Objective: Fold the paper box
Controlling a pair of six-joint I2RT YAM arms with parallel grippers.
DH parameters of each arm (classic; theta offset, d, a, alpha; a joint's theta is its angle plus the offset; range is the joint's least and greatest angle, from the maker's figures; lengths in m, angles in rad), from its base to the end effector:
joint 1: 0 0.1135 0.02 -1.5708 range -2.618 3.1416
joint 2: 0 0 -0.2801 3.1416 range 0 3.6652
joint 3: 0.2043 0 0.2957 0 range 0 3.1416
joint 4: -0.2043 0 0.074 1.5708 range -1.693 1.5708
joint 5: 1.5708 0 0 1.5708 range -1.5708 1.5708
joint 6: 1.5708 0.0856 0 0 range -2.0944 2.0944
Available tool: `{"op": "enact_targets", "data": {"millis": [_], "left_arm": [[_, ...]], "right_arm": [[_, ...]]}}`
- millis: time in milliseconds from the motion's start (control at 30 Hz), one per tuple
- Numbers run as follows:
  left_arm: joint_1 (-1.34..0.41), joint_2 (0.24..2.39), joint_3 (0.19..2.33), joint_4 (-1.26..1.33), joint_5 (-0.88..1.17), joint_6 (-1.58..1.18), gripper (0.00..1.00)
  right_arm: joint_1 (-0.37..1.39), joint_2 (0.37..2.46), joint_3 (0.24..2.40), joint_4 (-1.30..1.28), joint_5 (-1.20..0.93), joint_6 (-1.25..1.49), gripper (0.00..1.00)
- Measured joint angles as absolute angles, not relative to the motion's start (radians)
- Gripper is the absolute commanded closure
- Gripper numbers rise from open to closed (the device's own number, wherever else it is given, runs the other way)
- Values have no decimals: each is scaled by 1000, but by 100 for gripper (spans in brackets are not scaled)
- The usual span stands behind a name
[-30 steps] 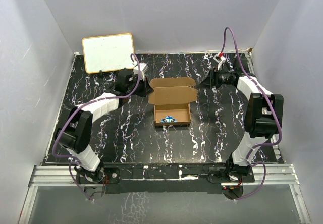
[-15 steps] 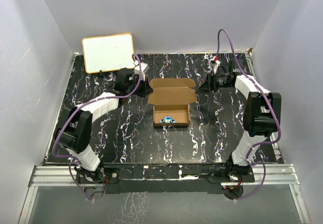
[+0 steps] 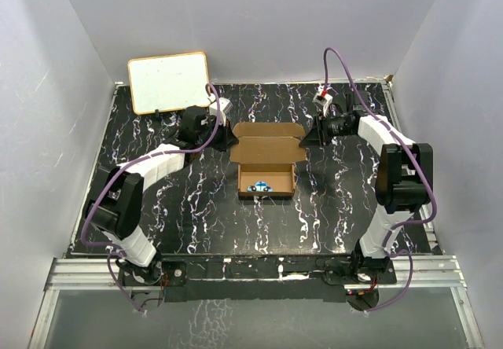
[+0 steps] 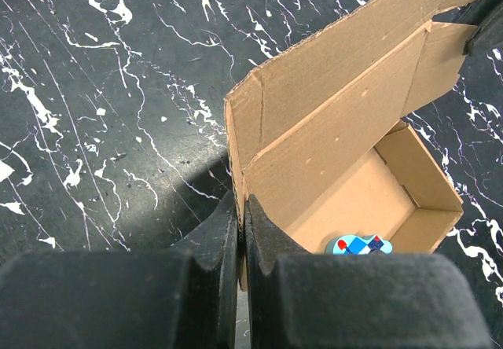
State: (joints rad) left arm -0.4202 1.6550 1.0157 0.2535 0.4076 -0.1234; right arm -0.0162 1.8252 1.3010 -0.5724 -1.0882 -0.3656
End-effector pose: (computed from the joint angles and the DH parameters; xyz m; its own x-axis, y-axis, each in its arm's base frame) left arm 0.3998 -0.2158 0.2106 -0.4283 0.0676 -0.9011 0.6622 0.7020 -0.2621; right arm 0.4243 0.0690 0.1904 -0.6889 -0.1548 -0.7082 -0.6887 0.4446 0.5727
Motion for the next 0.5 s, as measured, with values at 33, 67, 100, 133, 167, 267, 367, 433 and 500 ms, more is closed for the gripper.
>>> {"op": "enact_targets", "data": {"millis": [33, 67, 100, 133, 167, 267, 367, 433, 500], "left_arm": [[-420, 1655, 1016, 253, 408, -123, 100], [-420, 1655, 1016, 253, 408, -123, 100], [-420, 1655, 1016, 253, 408, -123, 100], [-420, 1655, 1016, 253, 408, -123, 100], [-420, 1655, 1016, 253, 408, -124, 100], [-420, 1654, 1016, 253, 406, -125, 100], [-418, 1652, 1016, 253, 402, -133, 100], [-416, 1648, 1016, 253, 396, -141, 100], [-416, 1641, 1016, 254, 383, -152, 100]], "right_arm": [[-14, 1825, 1305, -573, -1084, -366, 81], [-11, 1825, 1309, -573, -1079, -367, 83], [-10, 1825, 1313, -574, -1076, -367, 85], [-9, 1825, 1315, -574, -1072, -368, 87], [-6, 1825, 1315, -574, -1070, -369, 89], [5, 1825, 1317, -577, -1058, -371, 92], [12, 1825, 1322, -576, -1043, -373, 92], [16, 1825, 1327, -575, -1034, -373, 92], [20, 1825, 1335, -570, -1021, -368, 92]]}}
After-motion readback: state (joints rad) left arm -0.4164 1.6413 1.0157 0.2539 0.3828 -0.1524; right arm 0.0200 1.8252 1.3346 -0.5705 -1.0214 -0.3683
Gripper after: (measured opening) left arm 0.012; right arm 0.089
